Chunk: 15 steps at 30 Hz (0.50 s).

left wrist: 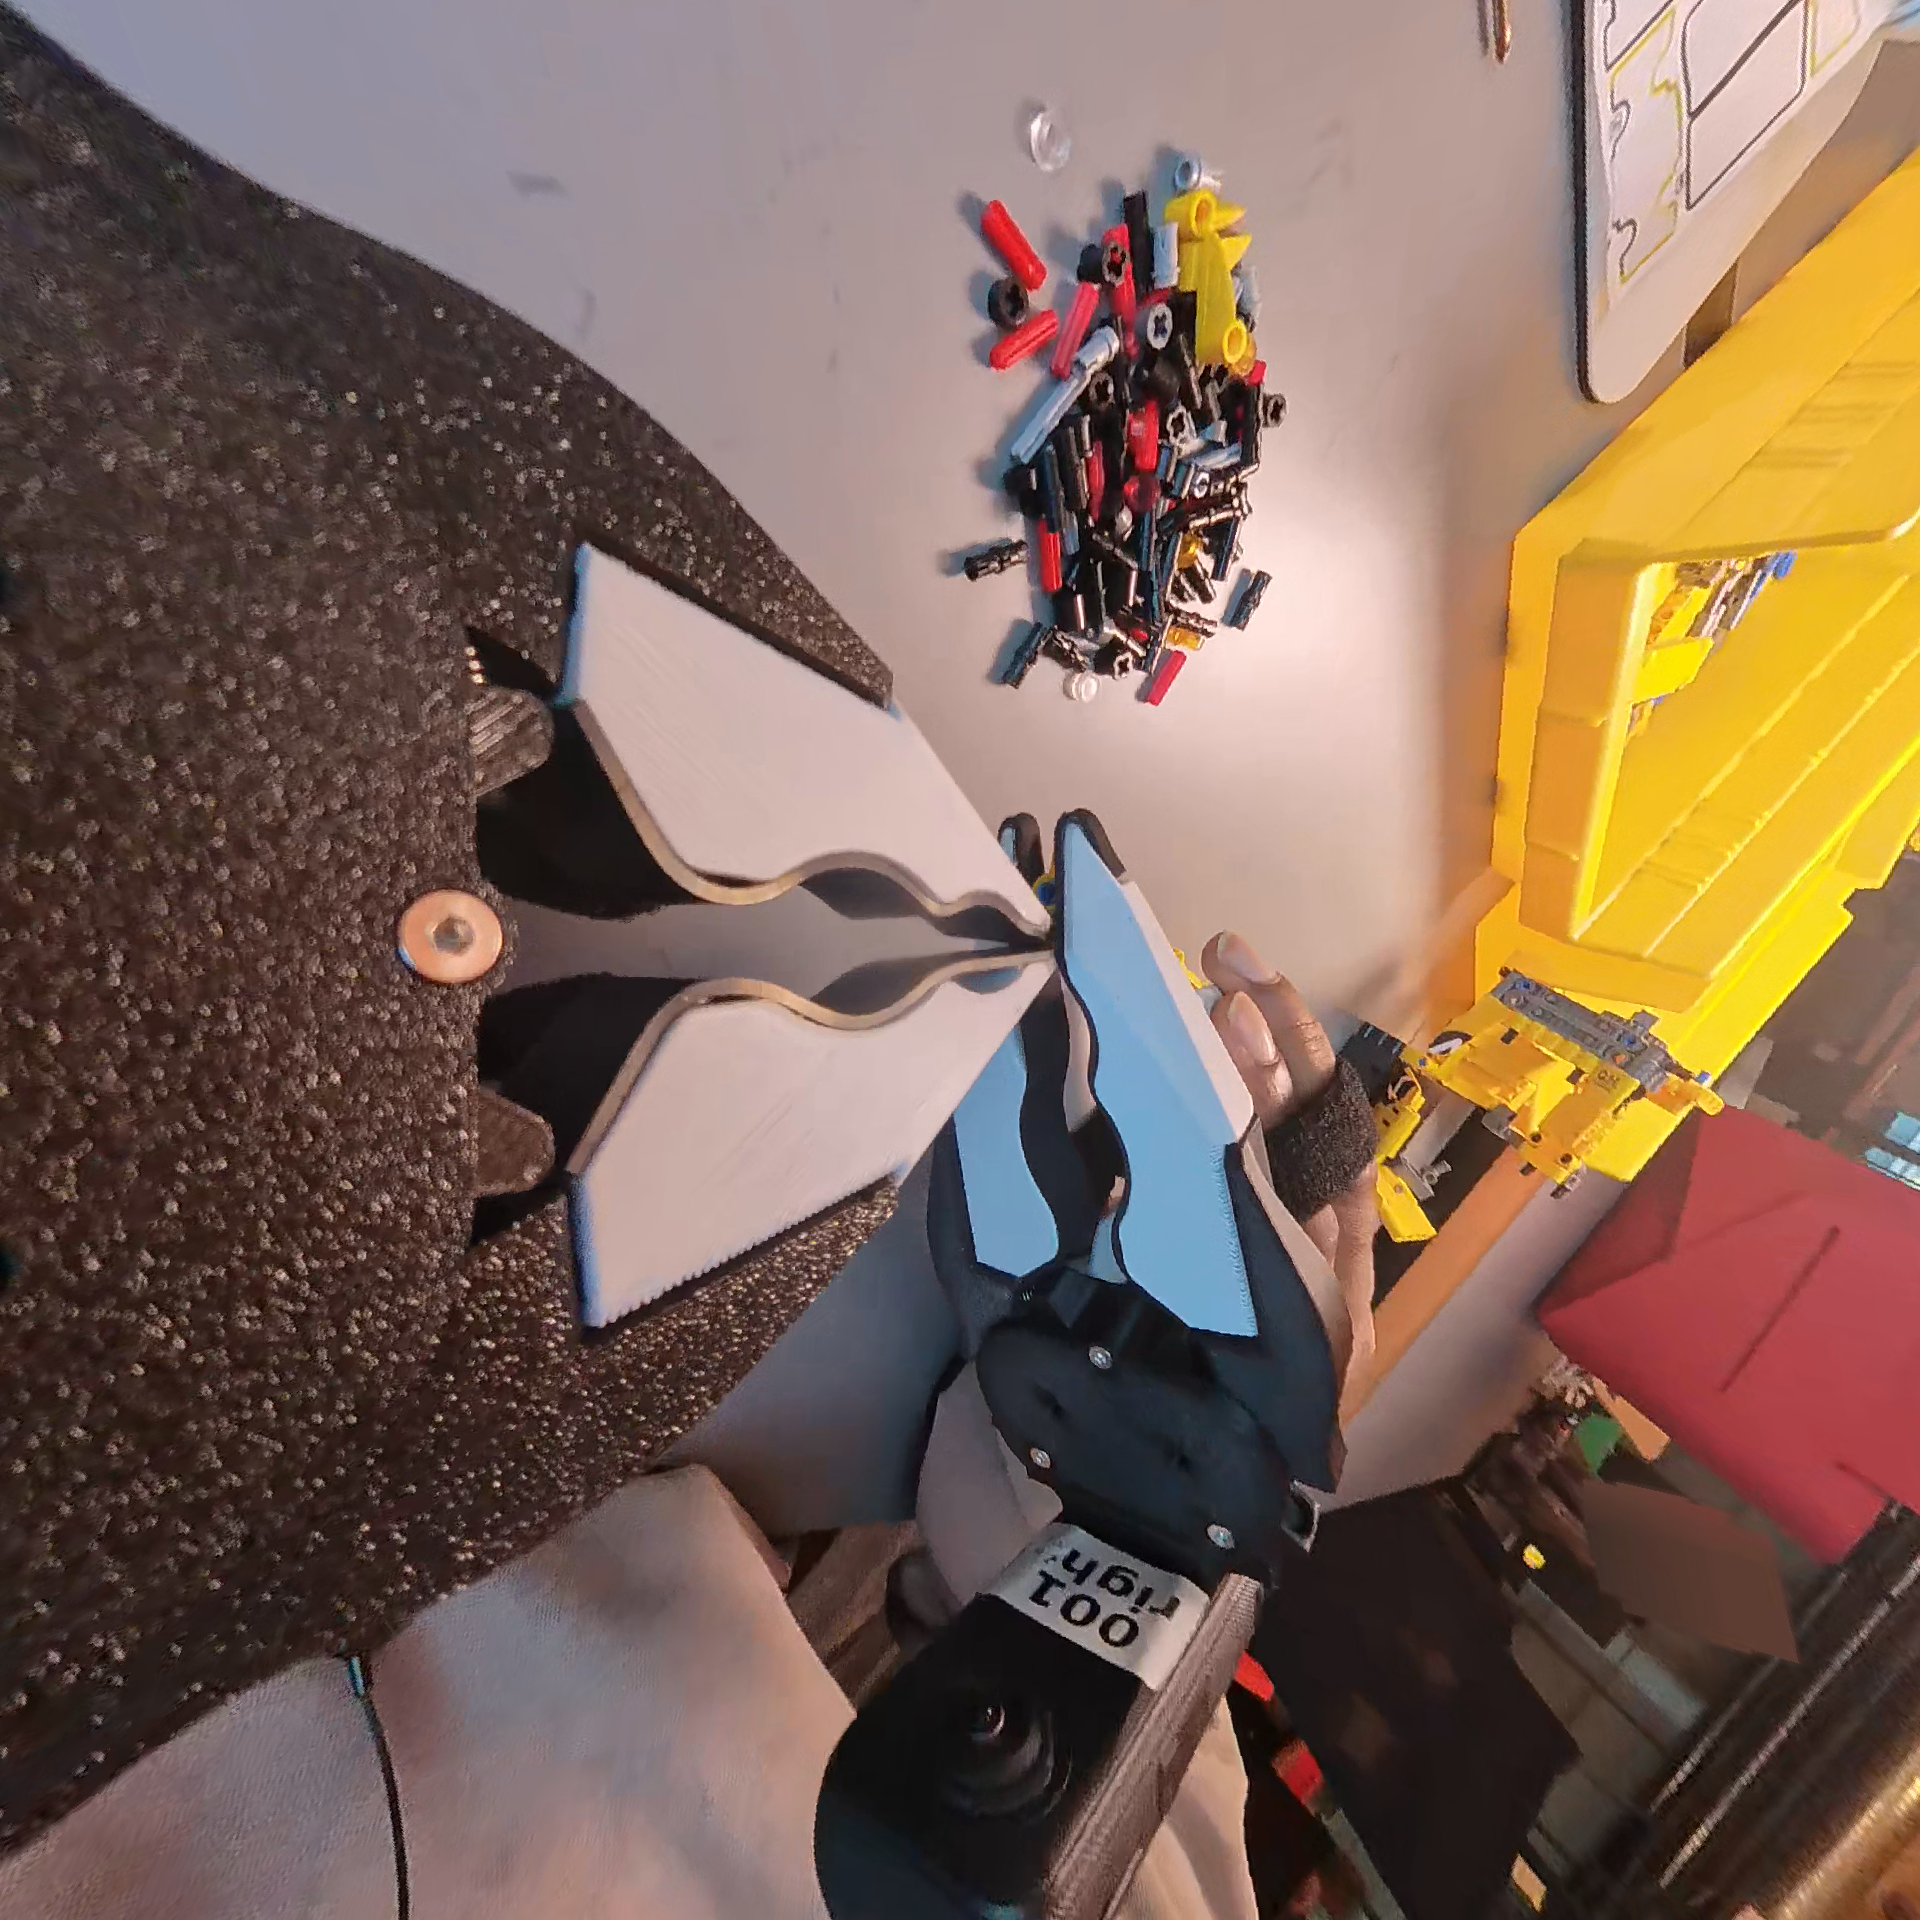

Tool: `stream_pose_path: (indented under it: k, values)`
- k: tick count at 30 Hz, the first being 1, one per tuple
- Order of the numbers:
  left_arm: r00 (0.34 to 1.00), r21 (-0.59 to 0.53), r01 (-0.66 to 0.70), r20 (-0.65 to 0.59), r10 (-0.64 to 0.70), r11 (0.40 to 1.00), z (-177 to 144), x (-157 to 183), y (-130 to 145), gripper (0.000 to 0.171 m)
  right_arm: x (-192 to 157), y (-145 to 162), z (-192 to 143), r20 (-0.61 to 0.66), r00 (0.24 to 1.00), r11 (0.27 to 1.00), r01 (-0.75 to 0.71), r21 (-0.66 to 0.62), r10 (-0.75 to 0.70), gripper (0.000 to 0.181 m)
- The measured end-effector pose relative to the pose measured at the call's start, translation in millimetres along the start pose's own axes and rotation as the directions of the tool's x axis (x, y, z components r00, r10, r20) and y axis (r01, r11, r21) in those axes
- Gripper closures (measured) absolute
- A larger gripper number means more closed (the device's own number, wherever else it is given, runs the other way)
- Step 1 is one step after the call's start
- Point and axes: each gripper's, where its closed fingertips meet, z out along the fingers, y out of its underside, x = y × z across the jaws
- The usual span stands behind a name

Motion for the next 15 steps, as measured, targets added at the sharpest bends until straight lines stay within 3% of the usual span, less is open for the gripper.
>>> stream_pose_path:
  k: [7, 9, 11, 15]
  values:
    - [0.999, 0.035, -0.033, -0.008, 0.033, 0.999, -15, -5, -13, 0.169, 7, -8, -8, 0.038, 0.982, 0.975, -0.188, 0.117, 0.185, 0.176]
    - [0.992, 0.072, 0.071, -0.108, -0.063, 0.995, -20, -1, -20, 0.145, 13, -18, -17, 0.095, 0.942, 0.915, -0.335, 0.224, 0.321, 0.176]
    - [0.952, 0.099, 0.196, -0.257, -0.165, 0.976, -23, 10, -28, 0.133, 24, -29, -29, 0.160, 0.884, 0.823, -0.468, 0.321, 0.440, 0.176]
    - [0.771, 0.062, 0.409, -0.557, -0.309, 0.910, -30, 42, -39, 0.127, 40, -50, -50, 0.304, 0.784, 0.645, -0.620, 0.447, 0.542, 0.175]
